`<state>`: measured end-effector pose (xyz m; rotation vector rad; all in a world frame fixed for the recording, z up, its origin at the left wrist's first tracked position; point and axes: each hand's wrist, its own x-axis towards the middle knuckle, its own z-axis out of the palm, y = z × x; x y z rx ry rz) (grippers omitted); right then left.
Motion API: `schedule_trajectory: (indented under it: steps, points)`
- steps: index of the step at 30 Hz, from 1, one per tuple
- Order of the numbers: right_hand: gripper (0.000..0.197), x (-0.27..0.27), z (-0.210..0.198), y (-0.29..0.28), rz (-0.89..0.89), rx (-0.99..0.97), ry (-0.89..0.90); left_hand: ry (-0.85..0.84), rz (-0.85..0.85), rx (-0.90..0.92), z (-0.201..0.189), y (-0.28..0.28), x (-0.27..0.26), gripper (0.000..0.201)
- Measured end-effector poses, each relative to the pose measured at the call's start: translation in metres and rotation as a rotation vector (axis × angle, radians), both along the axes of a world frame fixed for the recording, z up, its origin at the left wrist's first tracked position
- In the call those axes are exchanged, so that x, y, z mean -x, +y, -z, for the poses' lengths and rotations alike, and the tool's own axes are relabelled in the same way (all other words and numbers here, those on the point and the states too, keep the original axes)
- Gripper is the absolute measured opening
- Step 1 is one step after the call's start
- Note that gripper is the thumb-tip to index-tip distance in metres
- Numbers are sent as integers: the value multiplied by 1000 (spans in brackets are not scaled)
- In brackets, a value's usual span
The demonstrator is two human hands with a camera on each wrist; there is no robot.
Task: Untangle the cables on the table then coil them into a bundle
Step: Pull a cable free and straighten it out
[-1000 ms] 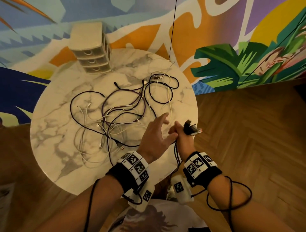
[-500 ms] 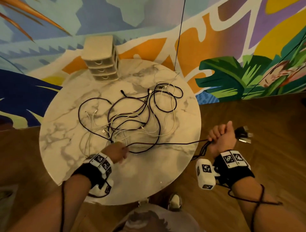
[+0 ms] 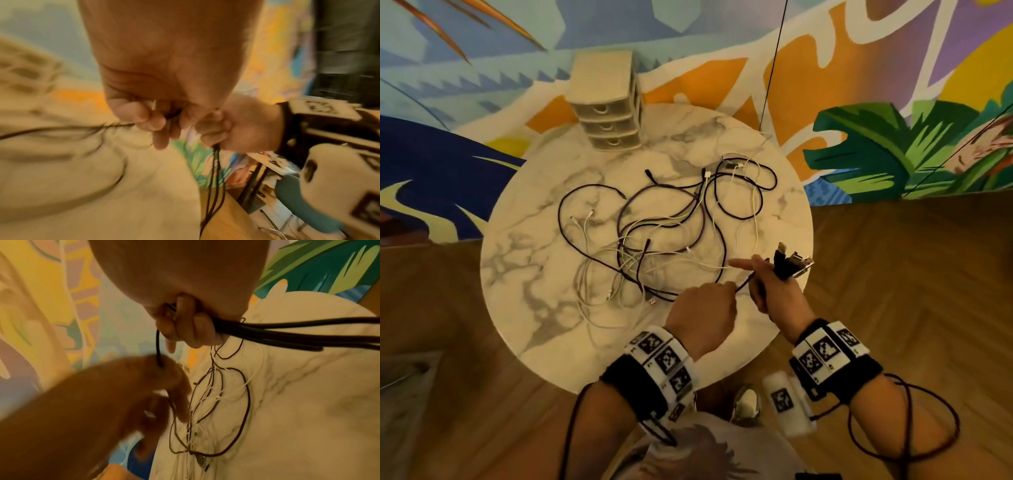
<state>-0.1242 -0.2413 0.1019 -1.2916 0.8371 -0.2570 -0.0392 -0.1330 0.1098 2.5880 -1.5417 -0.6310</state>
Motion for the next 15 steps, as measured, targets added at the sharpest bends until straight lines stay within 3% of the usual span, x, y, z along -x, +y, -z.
schedule_trajectory:
  steps: [3,6,9,11,13,15]
  points:
    - [43,2,6,-10,112,-14,-21,246,-193,10,61,35,-32,27]
    - [44,6,7,-25,247,-55,-76,261,-461,74,93,78,-78,19]
    - [44,9,6,-35,299,-45,-113,84,-639,264,88,99,-123,14]
    - [45,7,4,-35,311,-27,-138,-18,-655,371,79,99,-139,17]
    - [45,3,3,-35,355,-17,-147,64,-626,265,75,91,-142,25]
    - [46,1,-1,-35,428,-15,-161,271,-609,202,66,85,-133,41]
